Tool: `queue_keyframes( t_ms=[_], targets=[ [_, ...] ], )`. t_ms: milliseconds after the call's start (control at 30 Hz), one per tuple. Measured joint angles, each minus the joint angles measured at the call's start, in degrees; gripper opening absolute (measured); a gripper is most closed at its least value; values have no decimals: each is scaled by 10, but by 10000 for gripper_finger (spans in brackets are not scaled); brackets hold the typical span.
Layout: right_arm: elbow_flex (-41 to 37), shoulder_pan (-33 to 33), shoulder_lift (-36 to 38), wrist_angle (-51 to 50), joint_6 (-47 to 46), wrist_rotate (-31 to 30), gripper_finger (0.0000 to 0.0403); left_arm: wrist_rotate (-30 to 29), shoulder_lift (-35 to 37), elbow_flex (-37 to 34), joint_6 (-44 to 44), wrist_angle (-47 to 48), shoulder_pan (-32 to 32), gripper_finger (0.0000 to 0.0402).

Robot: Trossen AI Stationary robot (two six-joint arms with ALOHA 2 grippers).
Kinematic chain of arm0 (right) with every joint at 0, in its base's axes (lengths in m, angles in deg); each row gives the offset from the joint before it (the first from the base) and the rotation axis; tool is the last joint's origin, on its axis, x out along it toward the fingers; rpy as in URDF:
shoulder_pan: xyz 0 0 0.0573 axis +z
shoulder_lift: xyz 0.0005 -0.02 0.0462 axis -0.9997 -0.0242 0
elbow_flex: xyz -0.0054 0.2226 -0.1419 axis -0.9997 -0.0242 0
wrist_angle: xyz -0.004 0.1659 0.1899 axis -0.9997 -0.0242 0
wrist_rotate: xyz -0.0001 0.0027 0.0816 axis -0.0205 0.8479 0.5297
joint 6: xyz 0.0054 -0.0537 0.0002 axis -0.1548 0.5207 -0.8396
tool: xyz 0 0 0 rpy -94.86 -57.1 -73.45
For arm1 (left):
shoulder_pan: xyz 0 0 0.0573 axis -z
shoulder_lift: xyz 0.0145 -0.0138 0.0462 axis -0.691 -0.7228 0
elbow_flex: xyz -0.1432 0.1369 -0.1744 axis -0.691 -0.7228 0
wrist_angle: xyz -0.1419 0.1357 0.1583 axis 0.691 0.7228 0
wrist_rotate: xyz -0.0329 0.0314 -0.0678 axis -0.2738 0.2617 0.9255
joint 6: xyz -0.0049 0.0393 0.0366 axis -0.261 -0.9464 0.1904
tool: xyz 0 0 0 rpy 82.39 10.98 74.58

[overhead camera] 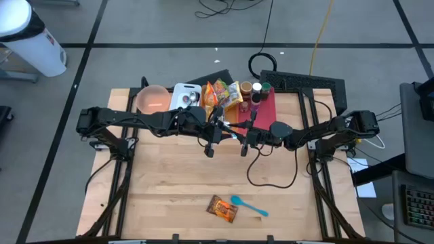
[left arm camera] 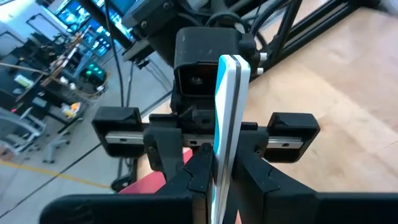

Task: Pick & Place Food Item
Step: Put the blue patterned spoon into the white bin

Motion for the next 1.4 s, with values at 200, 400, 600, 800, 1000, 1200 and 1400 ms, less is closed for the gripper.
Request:
queue_keyframes(
  t_ms=[200,400,600,800,1000,1200,1400],
  targets=[
    [0,0,0,-3,10,2,17,6,0,0,18,-3,-10,43],
    [0,1,0,-3,52,-46,15,-16,0,0,38,-3,-12,67],
    [0,5,0,-8,114,-120,14,-70,0,0,2,8,1,80],
    [0,5,0,-12,125,-132,14,-112,0,0,-6,23,22,82],
    [3,6,0,-26,149,-181,14,-176,0,0,-13,28,46,83],
    [20,6,0,-70,161,-200,14,-197,0,0,-9,41,54,84],
    [38,6,0,-113,156,-210,14,-194,0,0,3,49,56,84]
  ],
)
